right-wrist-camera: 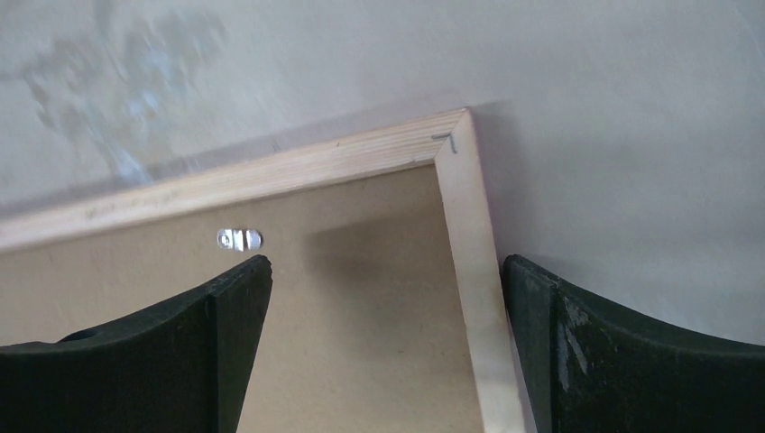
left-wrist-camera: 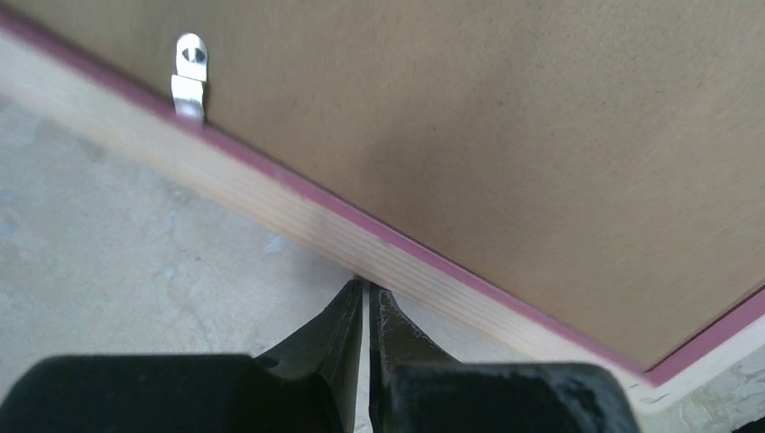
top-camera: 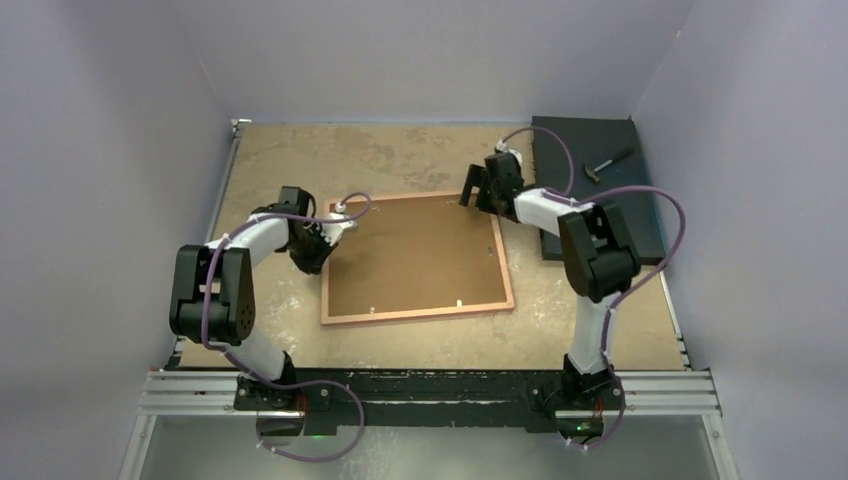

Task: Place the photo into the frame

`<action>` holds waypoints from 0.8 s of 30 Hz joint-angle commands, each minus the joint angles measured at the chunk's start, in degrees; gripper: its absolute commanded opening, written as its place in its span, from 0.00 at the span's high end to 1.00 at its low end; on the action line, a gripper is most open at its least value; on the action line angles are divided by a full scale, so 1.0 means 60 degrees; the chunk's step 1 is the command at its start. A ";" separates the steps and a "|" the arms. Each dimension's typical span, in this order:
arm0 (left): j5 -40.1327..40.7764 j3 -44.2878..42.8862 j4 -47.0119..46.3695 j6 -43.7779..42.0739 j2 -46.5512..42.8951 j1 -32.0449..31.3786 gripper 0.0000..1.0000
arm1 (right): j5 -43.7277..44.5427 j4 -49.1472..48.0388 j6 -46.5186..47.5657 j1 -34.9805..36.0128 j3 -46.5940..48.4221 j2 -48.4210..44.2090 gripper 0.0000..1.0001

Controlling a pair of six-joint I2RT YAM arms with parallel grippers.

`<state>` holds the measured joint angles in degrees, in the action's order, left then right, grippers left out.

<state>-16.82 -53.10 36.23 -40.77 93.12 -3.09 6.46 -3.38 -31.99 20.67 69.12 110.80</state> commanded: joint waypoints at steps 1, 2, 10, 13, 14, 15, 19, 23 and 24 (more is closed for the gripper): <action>-0.1103 0.0077 0.0237 -0.0067 -0.0095 -0.1049 0.95 | -0.1683 0.0607 0.0013 0.0986 0.2829 0.1626 0.01; -0.1175 0.0060 0.0274 -0.0017 -0.0039 -0.1209 0.95 | -0.1773 0.0914 0.0072 0.1123 0.3589 0.2067 0.01; -0.1407 0.0176 0.0173 0.0443 0.0344 -0.2537 0.94 | -0.3730 0.1465 -0.0127 0.1741 0.7559 0.4761 0.01; -0.1631 0.0064 0.0215 0.0629 0.0385 -0.2770 0.92 | -0.4361 0.1724 -0.0087 0.1963 0.8951 0.5532 0.01; -0.1734 -0.0053 0.0328 0.0675 0.0399 -0.2832 0.91 | -0.4402 0.1841 -0.0059 0.2018 0.9314 0.5696 0.01; -0.1864 -0.0197 0.0489 0.0728 0.0415 -0.2864 0.89 | -0.4358 0.1999 -0.0032 0.2047 0.9607 0.5804 0.01; -0.2276 -0.0844 0.1471 0.0847 0.0076 -0.2830 0.81 | -0.3681 0.1928 0.0122 0.1912 0.9121 0.5206 0.01; -0.2348 -0.1456 0.2489 0.0621 -0.0812 -0.2157 0.72 | -0.3104 0.1544 0.0327 0.1552 0.8322 0.4166 0.01; -0.2380 -0.1694 0.2802 0.0474 -0.0965 -0.1893 0.70 | -0.2978 0.1652 0.0421 0.1444 0.8313 0.4046 0.01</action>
<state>-27.18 -55.83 57.67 -35.35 92.77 -18.85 -7.11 2.39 -28.47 27.57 120.55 143.44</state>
